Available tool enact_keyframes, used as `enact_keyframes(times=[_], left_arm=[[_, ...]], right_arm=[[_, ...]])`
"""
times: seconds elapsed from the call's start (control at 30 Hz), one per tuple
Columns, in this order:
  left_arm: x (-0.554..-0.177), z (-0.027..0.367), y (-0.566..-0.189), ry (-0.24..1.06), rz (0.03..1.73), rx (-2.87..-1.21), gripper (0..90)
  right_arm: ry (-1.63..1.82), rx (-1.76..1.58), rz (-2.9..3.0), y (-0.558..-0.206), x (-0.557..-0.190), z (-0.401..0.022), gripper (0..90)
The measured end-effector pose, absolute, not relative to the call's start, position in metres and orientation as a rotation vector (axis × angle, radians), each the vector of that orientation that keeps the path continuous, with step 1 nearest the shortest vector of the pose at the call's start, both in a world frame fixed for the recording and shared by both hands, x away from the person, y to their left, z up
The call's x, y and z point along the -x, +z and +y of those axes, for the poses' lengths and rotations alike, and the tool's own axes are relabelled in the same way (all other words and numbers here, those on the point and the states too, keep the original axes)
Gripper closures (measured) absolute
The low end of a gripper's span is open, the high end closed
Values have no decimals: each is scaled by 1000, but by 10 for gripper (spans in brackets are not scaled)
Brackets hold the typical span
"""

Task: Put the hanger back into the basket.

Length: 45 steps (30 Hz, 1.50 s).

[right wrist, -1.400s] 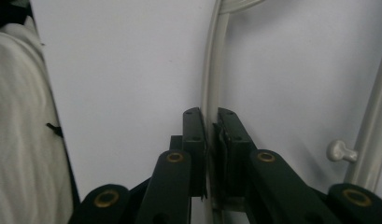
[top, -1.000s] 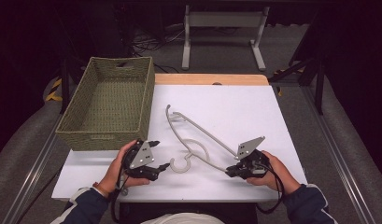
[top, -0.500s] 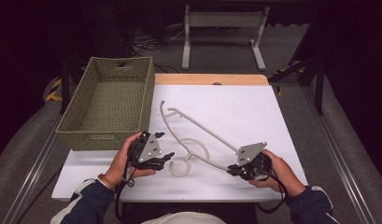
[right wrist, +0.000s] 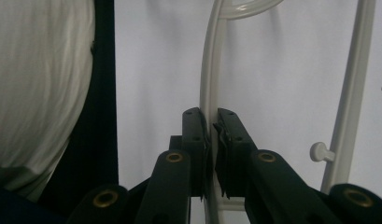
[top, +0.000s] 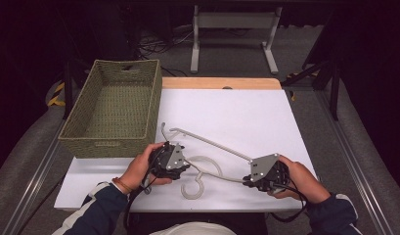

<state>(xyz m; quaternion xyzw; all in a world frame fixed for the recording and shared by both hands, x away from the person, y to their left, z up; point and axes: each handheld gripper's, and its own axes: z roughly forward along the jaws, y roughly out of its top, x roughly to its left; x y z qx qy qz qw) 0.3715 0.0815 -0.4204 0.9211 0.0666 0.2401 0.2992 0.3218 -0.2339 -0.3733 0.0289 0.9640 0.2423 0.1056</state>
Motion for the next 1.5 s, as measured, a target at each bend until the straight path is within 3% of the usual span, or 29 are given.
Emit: enact_keyframes(times=[0.07,0.2,0.27,0.5,0.57,0.73,0.83,0.9,0.93,1.1,1.23,1.43,1.5], left_arm=[[-373,77,-422,615,166,-2468,419],[-376,71,-424,558,149,-2511,584],[-377,69,-425,547,140,-2525,587],[-372,66,-423,653,47,-2522,668],[-369,65,-419,737,18,-2493,694],[-365,64,-417,871,3,-2405,741],[-364,67,-414,924,38,-2337,758],[-364,68,-413,944,60,-2306,774],[-364,69,-411,964,75,-2276,774],[-367,70,-402,1038,123,-2208,799],[-374,71,-395,1017,197,-2164,805],[-375,69,-391,1041,211,-2137,805],[-375,68,-388,1055,223,-2139,806]], right_arm=[[721,-69,2835,-370,-320,-236,827],[721,-62,2810,-364,-321,-236,826],[693,-52,2807,-363,-321,-234,826],[686,-88,2729,-360,-325,-240,792],[722,-110,2667,-356,-325,-244,772],[962,-279,2452,-343,-330,-258,678],[1081,-348,2341,-337,-331,-265,538],[1098,-380,2311,-335,-331,-267,513],[1114,-403,2259,-333,-330,-269,460],[1250,-524,2104,-327,-327,-288,377],[1256,-612,2053,-329,-326,-300,322],[1227,-680,2090,-346,-329,-305,292],[1192,-699,2129,-355,-330,-301,214]])
